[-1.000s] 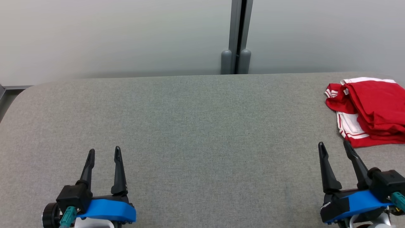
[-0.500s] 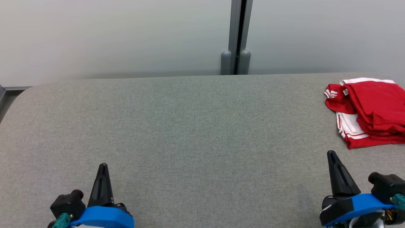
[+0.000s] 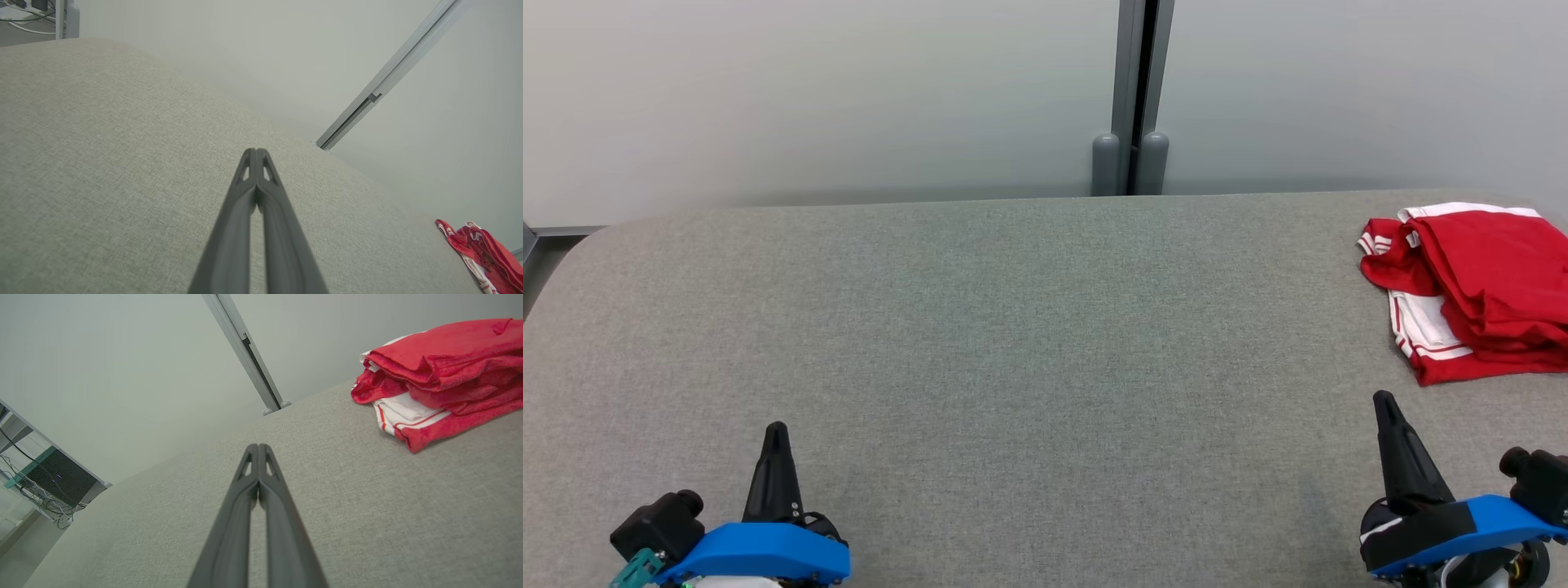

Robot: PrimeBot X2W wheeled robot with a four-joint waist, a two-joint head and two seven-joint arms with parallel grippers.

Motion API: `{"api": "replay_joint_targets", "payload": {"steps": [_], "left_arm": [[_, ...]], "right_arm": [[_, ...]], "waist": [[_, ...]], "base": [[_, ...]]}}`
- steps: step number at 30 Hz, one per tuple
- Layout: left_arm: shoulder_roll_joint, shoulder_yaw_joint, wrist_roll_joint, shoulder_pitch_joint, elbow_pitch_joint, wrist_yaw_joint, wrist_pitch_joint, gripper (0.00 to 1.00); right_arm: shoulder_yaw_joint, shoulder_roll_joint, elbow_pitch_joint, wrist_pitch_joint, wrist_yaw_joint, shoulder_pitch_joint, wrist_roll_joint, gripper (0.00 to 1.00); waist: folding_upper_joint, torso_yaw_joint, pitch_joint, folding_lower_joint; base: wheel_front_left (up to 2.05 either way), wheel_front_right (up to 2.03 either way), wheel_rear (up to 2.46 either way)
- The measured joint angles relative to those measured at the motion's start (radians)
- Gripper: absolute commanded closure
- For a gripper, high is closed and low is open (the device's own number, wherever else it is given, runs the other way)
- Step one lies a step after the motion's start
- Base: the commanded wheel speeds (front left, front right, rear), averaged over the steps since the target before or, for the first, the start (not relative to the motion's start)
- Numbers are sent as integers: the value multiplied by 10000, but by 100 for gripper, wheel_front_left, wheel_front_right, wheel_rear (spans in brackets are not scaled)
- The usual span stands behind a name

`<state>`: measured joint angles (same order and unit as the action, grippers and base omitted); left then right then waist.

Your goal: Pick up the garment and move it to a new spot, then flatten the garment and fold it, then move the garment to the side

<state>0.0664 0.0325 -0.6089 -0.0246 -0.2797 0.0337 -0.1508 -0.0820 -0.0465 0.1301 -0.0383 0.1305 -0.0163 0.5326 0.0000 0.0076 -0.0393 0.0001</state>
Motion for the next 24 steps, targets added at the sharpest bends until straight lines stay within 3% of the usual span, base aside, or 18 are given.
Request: {"api": "replay_joint_targets", "payload": {"steps": [24], "left_arm": [[-56, -510, -3356, -242, 117, 295, 878, 100]], "right_arm": [[-105, -2, 397, 474, -2, -244, 3591, 100]], "waist": [[0, -19, 88, 0]], "base": [[0, 0, 0]]}}
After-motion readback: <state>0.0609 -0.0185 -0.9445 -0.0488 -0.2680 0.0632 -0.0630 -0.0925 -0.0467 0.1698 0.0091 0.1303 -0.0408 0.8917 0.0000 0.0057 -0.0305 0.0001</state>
